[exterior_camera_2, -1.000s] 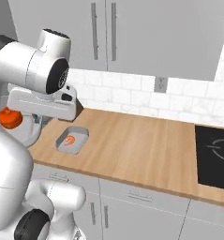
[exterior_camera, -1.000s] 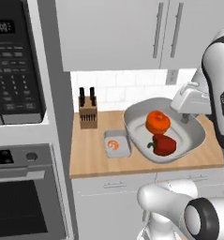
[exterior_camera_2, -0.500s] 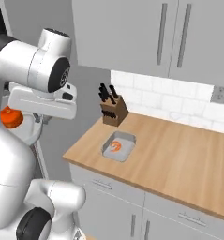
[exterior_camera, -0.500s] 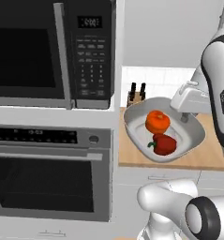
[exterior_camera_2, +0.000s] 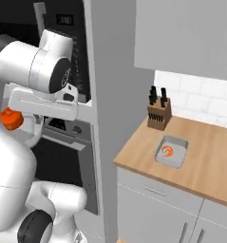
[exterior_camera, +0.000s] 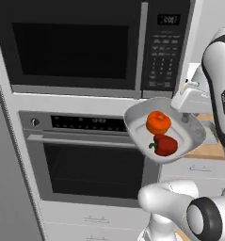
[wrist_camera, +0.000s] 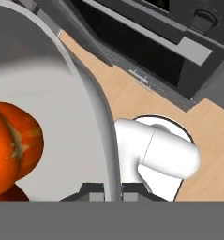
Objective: Take the meat container that has the shrimp and place it on the second highest rack of the freezer. Then take the vegetable container that has the squash and bell pepper and place it on the highest rack of the freezer.
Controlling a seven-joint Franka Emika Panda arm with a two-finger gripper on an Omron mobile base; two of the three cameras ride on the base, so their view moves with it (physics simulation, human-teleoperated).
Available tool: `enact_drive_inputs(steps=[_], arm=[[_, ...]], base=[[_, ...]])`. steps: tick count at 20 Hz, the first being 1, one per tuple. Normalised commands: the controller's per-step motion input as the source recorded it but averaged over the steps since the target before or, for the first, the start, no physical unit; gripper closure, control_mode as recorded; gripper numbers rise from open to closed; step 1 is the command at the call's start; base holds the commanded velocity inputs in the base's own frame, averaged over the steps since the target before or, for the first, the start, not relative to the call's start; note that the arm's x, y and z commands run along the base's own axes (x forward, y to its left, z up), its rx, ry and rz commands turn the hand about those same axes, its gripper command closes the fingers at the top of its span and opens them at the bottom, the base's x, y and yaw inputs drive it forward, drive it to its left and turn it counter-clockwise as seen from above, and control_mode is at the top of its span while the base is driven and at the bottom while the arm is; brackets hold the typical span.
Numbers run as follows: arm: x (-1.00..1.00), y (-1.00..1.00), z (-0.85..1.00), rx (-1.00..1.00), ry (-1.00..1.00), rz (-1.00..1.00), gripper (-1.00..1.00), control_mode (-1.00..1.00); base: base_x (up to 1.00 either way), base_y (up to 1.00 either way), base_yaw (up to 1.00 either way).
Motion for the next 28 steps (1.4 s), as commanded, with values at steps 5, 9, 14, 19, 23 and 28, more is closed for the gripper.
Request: enact_drive_inputs(steps=[5,9,14,19,23,28], arm=[[0.00,0.00,0.00,0.00,0.00,0.00,1.00,1.00],[0.00,0.00,0.00,0.00,0.00,0.00,1.00,1.00],[0.00,0.00,0.00,0.00,0.00,0.00,1.00,1.00],[0.00,0.00,0.00,0.00,0.00,0.00,1.00,1.00],[0.00,0.00,0.00,0.00,0.00,0.00,1.00,1.00],[0.00,0.00,0.00,0.00,0.00,0.00,1.00,1.00]], base=[[-0.39,0.90,0.00],[-0.30,0.78,-0.02],[-0.06,0.91,-0.15],[0.00,0.97,-0.22],[-0.03,1.00,-0.19],[-0.01,0.94,-0.18]])
